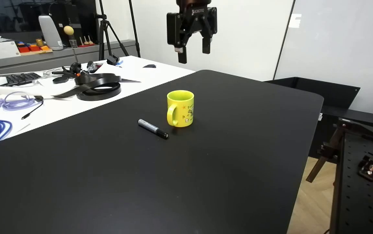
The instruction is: Place the black marker inside the yellow mug
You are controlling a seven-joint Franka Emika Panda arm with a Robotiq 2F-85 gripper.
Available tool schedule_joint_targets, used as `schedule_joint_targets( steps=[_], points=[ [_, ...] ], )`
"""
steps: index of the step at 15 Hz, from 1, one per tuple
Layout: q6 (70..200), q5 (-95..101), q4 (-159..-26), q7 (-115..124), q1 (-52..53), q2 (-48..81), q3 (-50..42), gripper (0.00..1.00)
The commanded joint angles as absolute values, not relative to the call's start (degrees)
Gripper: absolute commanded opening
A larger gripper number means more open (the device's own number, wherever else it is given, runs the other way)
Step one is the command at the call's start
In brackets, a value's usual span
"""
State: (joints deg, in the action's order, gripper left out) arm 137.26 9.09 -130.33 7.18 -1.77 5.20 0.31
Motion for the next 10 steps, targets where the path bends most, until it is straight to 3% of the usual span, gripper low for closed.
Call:
schedule_joint_targets(
  steps=[1,10],
  points=[
    [138.3,8.9,-129.7,7.1,-0.9,6.1,-0.3,1.00],
    [137.4,8.0,-122.5,0.6,2.2,16.1,2.2,1.00]
  ],
)
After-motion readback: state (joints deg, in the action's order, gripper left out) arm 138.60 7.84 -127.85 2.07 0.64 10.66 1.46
